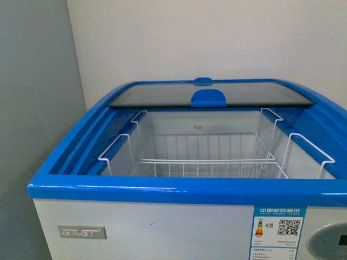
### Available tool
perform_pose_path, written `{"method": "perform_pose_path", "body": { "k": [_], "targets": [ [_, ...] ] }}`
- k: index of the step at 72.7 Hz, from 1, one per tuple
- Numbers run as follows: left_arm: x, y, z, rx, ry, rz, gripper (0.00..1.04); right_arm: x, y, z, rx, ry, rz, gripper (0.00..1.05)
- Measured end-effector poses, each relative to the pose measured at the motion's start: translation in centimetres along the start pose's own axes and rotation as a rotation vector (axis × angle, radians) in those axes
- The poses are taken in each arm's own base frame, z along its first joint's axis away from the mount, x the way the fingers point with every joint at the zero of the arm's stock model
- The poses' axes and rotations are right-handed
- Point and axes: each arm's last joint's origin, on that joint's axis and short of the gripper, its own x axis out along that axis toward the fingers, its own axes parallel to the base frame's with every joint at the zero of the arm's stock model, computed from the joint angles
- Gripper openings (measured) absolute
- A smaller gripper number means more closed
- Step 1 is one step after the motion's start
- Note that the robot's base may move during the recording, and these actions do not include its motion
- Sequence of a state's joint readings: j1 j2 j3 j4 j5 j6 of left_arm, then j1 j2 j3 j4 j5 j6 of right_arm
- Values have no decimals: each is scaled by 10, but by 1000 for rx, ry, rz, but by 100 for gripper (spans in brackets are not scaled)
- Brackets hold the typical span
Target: Put drink in fridge
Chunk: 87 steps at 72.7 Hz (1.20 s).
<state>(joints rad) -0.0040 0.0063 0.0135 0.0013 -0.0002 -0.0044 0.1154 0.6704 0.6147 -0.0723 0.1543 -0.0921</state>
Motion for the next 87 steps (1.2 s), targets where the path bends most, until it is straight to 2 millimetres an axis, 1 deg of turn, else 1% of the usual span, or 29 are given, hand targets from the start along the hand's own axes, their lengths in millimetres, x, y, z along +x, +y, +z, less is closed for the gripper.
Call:
{"method": "perform_pose_path", "body": {
  "k": [1,5,7,8,11,14,16,19,21,22,35,42,51,67,71,75,87],
  "targets": [
    [0,0,0,0,0,0,97,-7,0,-3,15,-39,14,87],
    [0,0,0,0,0,0,97,-19,0,-13,48,-105,36,78],
    [0,0,0,0,0,0,97,-28,-1,-21,71,-154,39,69],
    [0,0,0,0,0,0,97,-30,-2,-22,74,-163,45,68],
    [0,0,0,0,-1,0,97,-31,-5,-29,80,-175,55,61],
    [0,0,0,0,-1,0,97,-30,-8,-42,87,-158,42,52],
    [0,0,0,0,-1,0,97,-28,-8,-48,89,-144,36,49],
    [0,0,0,0,-1,0,97,-26,-7,-61,93,-119,33,40],
    [0,0,0,0,-2,0,97,-26,-7,-65,94,-114,33,37],
    [0,0,0,0,-1,0,97,-26,-7,-68,94,-110,32,33],
    [0,0,0,0,-2,0,97,-29,-5,-89,94,-118,35,2],
    [0,0,0,0,-2,0,97,-31,-5,-94,96,-134,35,3],
    [0,0,0,0,-2,0,97,-30,-3,-108,96,-115,36,3],
    [0,0,0,0,-2,0,97,-32,-2,-118,96,-124,35,3],
    [0,0,0,0,-2,-1,97,-36,-2,-121,96,-116,36,3],
    [0,0,0,0,-2,0,97,-39,-2,-127,96,-102,35,3],
    [0,0,0,0,-2,0,97,-42,-2,-127,97,-130,34,3]
  ]
}}
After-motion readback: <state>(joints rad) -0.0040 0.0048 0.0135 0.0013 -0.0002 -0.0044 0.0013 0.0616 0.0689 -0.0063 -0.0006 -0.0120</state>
